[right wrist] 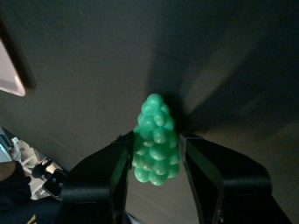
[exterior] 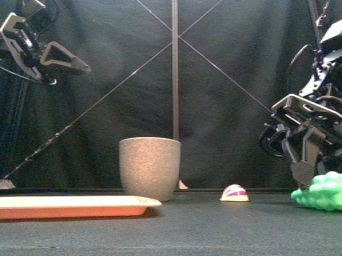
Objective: Pick the green grapes then place it on the pink plate
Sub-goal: Place green grapes on the pink plate
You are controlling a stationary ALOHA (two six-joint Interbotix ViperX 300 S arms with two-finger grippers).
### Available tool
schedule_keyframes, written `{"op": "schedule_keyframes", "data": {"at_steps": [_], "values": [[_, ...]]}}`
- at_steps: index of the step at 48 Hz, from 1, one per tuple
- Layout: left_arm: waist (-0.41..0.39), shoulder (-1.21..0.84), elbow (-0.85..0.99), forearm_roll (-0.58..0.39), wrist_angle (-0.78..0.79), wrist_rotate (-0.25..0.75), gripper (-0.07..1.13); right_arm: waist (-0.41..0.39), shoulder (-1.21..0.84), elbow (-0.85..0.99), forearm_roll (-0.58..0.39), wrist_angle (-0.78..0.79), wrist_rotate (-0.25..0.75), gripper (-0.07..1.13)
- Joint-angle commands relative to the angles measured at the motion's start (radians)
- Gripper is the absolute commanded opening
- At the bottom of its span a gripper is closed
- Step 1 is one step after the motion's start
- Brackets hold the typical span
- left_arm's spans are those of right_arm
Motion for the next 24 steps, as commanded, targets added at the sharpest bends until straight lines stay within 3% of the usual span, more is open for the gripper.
{"op": "schedule_keyframes", "data": {"at_steps": [1, 15, 19, 24], "values": [[0.003, 0.005, -0.018, -0.003, -0.014, 0.0, 0.11, 0.012, -0.012, -0.02, -0.021, -0.006, -0.005, 0.62], [0.005, 0.005, -0.015, -0.003, -0.014, 0.002, 0.11, 0.049, -0.014, -0.195, -0.16, -0.011, -0.008, 0.61], [0.008, 0.005, -0.014, -0.003, -0.012, 0.003, 0.11, 0.058, -0.005, -0.281, -0.249, -0.026, -0.02, 0.61], [0.008, 0.005, -0.014, -0.003, -0.012, 0.003, 0.11, 0.063, 0.048, -0.4, -0.439, -0.074, -0.017, 0.61]]}}
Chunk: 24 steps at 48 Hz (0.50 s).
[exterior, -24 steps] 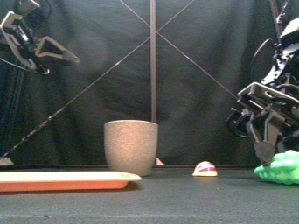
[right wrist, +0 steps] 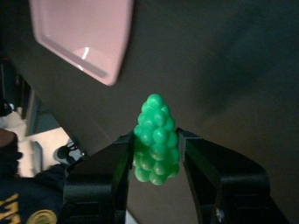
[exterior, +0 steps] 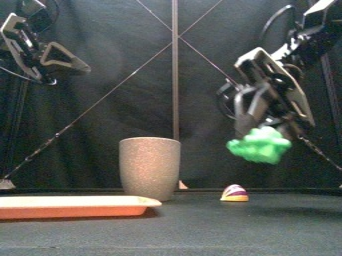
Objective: Pick the green grapes then place it on the pink plate
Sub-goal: Place green grapes on the pink plate
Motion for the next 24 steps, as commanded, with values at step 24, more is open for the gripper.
{"op": "schedule_keyframes", "data": {"at_steps": [24], "values": [[0.017, 0.002, -0.006, 0.0, -0.009, 0.002, 0.11, 0.049, 0.477, -0.644, -0.549, -0.018, 0.0, 0.61]]}}
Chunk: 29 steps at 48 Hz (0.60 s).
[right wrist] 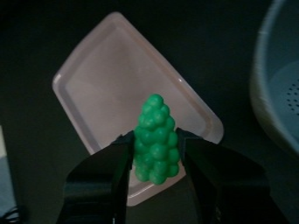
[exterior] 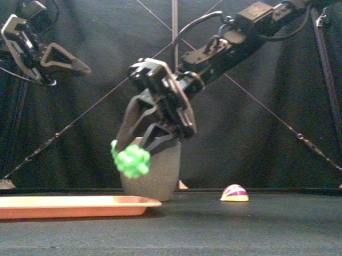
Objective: Pick the green grapes then place it on the pink plate
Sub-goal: Place green grapes on the pink plate
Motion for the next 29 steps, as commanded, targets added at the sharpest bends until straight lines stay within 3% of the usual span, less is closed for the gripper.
{"op": "schedule_keyframes", "data": {"at_steps": [1, 19, 29], "values": [[0.006, 0.0, -0.012, 0.0, -0.009, 0.002, 0.11, 0.026, 0.048, -0.138, -0.04, 0.031, 0.0, 0.61], [0.011, -0.002, 0.006, 0.0, -0.008, 0.002, 0.11, 0.061, 0.184, -0.351, -0.067, 0.196, 0.002, 0.61], [0.017, -0.002, 0.005, 0.0, -0.009, 0.003, 0.11, 0.071, 0.192, -0.365, -0.118, 0.196, 0.009, 0.75]]}}
